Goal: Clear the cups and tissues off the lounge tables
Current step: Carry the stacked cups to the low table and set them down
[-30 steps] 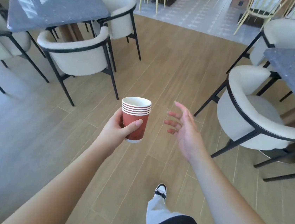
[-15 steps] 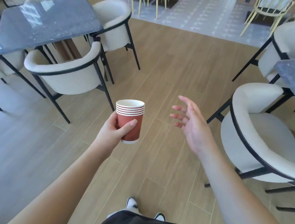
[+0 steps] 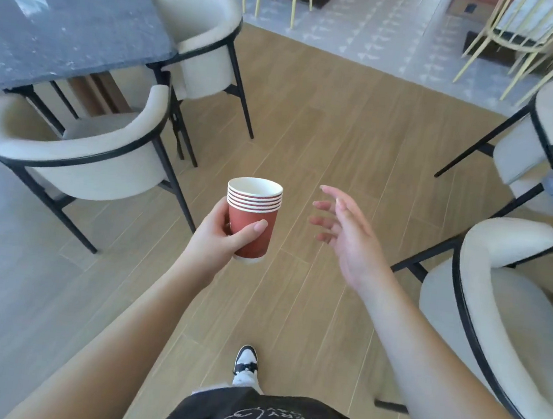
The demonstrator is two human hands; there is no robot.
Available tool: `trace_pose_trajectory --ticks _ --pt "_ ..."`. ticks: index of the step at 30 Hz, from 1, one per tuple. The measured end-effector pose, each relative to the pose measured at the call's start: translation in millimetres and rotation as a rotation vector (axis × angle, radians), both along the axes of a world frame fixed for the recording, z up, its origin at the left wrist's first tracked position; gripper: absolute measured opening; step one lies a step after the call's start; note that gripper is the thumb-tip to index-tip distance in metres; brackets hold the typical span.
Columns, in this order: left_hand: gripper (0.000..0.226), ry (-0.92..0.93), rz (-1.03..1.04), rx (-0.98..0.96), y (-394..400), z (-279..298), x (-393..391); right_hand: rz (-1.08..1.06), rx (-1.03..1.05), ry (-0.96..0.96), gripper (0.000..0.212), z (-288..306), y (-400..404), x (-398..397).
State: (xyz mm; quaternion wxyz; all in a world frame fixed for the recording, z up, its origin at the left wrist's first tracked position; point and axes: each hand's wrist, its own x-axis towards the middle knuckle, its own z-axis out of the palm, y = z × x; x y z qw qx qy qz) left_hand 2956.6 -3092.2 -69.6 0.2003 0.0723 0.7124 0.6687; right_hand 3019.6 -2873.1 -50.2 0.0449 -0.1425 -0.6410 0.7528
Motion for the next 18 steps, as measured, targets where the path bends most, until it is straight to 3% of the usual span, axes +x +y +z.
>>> trace_pose_trajectory --ticks 12,18 --pt "0.063 -0.011 -0.09 0.004 94.6 1.0 -192.0 -0.107 -0.069 -0.015 0.032 -14.4 96.4 -170.4" --pt "0.079 0.046 -0.073 -0.025 174.3 -2.1 -294.9 -0.063 0.024 0.018 0.029 -18.3 173.3 -267.9"
